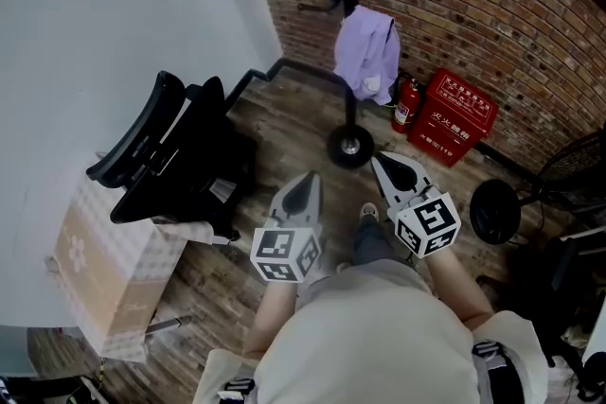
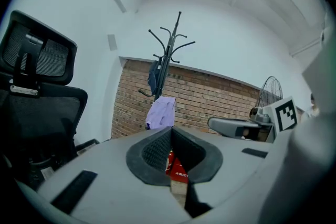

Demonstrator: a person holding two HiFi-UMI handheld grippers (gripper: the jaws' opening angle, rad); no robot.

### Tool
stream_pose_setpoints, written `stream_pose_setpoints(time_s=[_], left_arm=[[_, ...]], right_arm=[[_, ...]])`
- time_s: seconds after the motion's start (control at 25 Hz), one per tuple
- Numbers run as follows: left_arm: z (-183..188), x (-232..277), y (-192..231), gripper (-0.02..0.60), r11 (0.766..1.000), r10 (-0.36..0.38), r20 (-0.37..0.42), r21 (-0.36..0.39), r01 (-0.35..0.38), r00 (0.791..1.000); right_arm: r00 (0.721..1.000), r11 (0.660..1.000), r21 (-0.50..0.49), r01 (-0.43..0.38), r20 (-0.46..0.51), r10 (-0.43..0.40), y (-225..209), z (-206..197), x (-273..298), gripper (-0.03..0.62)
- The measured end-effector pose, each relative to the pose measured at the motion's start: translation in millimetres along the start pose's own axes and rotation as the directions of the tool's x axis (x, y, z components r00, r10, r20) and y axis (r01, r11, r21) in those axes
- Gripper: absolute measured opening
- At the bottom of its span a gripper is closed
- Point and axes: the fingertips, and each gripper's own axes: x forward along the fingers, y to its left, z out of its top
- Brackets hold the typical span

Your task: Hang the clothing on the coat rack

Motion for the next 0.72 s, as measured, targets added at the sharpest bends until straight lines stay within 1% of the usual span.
stream_pose_setpoints(time_s=[0.32,0.52,0.72], left_arm=[[3.0,-2.2,-1.5,0.003,1.0,0.003,0.011,0.004,-0.004,1.0],[5.3,-0.3,-2.7,0.003,1.0,0.003,0.013,0.005,-0.003,1.0],[5.0,1.1,-2.5,0.003,1.0,0.001,0.015,0.004,-0.001,1.0]], right_arm=[[1.0,1.0,-0.001,0.001,0.01,-0.001,0.3,4.2,-2.3,0.008],[0.999,0.999,0.018,0.04,0.017,-0.04,-7.3,6.4,-2.9,-0.002],[0.999,0.999,0.02,0.043,0.023,-0.043,-8.9,7.8,-3.2,-0.002]])
